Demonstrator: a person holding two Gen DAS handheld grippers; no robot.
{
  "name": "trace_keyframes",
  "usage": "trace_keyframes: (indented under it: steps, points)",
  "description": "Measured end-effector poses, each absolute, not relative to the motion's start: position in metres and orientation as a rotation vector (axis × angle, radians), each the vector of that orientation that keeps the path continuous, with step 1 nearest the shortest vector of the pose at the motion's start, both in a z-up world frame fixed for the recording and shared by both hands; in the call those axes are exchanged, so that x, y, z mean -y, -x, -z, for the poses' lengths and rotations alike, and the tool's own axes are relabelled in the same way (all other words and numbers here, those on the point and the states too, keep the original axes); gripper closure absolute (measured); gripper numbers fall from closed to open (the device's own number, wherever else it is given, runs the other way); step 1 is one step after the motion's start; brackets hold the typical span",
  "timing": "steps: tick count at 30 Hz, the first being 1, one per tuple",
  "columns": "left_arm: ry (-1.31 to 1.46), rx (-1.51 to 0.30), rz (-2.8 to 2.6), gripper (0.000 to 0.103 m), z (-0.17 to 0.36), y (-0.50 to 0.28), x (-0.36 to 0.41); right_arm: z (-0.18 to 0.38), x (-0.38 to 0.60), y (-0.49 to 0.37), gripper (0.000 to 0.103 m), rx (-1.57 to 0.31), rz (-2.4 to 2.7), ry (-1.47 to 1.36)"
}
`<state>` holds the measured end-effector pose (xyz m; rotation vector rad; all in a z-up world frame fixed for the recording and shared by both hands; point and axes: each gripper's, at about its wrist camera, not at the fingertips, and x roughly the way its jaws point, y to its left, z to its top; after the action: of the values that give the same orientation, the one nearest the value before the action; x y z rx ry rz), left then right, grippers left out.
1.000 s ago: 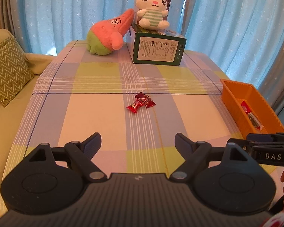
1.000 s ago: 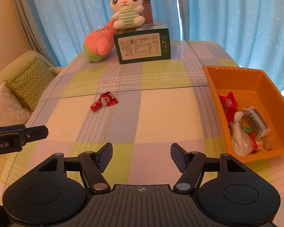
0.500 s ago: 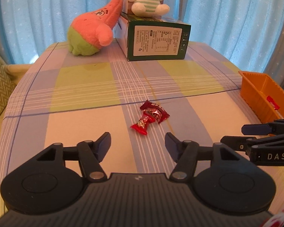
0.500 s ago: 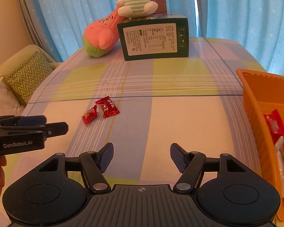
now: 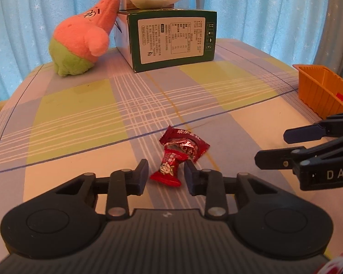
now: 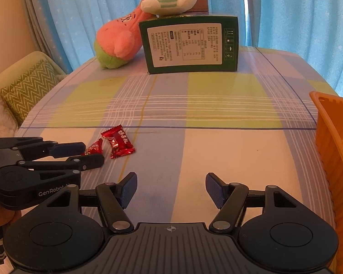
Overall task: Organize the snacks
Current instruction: 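Grasp a red candy with the left tool while the right tool grasps the other red candy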
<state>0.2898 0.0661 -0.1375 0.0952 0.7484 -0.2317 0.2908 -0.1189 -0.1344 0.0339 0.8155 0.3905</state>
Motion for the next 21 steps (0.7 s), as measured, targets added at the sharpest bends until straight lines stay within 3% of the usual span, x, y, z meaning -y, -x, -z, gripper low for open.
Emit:
trace_keyframes:
  steps: [1,8,11,15,21]
  points:
    - [-0.096,-0.749,0.234,0.087,0.138,-0.290,-0.066,0.135,0.117,-0.292,0.036,-0.809,-0.396,-0.034]
    - [0.011,-0.748,0.140,0.090,0.124,-0.279,-0.094,0.135,0.092,-0.307,0.037,-0.749,-0.489,-0.004]
    - [0.058,-0.742,0.108,0.090,0.121,-0.276,-0.108,0.138,0.074,-0.315,0.049,-0.734,-0.545,0.022]
    - [0.097,-0.746,0.094,0.090,0.122,-0.277,-0.118,0.146,0.052,-0.323,0.053,-0.718,-0.592,0.075]
    - [0.108,-0.756,0.108,0.090,0.124,-0.279,-0.115,0.155,0.040,-0.334,0.068,-0.712,-0.596,0.115]
